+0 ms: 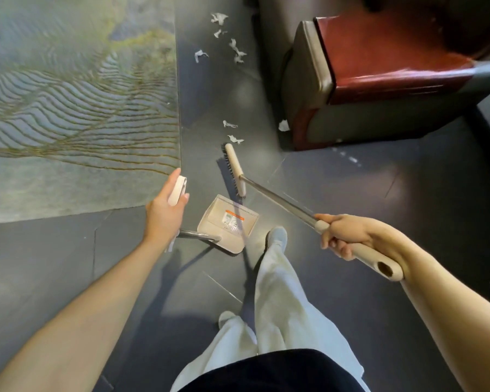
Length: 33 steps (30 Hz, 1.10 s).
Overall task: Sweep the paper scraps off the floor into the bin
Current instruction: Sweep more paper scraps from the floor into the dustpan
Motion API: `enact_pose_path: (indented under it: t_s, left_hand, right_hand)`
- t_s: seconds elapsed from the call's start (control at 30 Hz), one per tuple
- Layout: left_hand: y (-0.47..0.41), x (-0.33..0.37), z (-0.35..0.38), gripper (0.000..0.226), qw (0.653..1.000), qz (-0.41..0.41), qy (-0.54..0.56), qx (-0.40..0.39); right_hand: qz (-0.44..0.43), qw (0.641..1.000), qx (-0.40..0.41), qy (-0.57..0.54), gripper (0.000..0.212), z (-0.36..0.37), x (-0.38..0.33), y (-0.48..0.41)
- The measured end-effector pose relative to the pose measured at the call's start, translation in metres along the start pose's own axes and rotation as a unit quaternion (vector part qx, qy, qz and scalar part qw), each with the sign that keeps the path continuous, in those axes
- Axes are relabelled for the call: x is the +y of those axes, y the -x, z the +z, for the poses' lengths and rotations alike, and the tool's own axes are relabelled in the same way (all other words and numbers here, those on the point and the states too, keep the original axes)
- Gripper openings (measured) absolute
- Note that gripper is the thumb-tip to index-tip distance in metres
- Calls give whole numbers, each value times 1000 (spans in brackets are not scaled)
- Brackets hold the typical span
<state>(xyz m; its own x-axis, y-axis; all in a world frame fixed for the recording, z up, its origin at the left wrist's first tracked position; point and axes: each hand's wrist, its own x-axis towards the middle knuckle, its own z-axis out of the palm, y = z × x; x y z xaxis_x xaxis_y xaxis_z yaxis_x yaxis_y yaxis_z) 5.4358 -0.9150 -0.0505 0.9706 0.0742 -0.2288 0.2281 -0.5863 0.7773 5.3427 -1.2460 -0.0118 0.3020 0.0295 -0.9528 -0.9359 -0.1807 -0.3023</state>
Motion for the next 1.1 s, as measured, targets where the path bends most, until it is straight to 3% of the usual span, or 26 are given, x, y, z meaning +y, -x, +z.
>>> enact_pose_path:
  t_s: [0.1, 0.23, 0.33, 0.7, 0.83, 0.9, 1.0, 1.1]
  left_hand:
    - [-46, 26, 19, 55, 1000, -7, 19, 12]
    - [-111, 65, 45, 55, 999, -30, 26, 29]
    - [-154, 91, 60, 55, 998, -38, 21, 35]
    - [-300, 139, 71, 56, 998, -42, -35, 15]
    - [-330, 134, 63, 56, 995, 44, -90, -5]
    - [-344, 130, 60, 56, 995, 49, -90, -3]
    - [-363, 129, 57, 55, 997, 37, -69, -16]
    - [-378, 127, 56, 56, 997, 32, -60, -30]
  right_hand:
    - [-32, 999, 35, 14, 80, -36, -49, -28]
    - [-97, 960, 141, 221, 76, -69, -115, -68]
    - [-111, 940, 182, 267, 73, -94, -158, -98]
    - [-39, 933, 225, 280, 79, -123, -251, -173]
    - [-15, 961, 176, 213, 74, -110, -274, -196]
    - [-5, 968, 151, 200, 69, -106, -286, -196]
    - [0, 974, 123, 193, 79, -105, -293, -187]
    - [-12, 986, 127, 109, 78, -111, -302, -172]
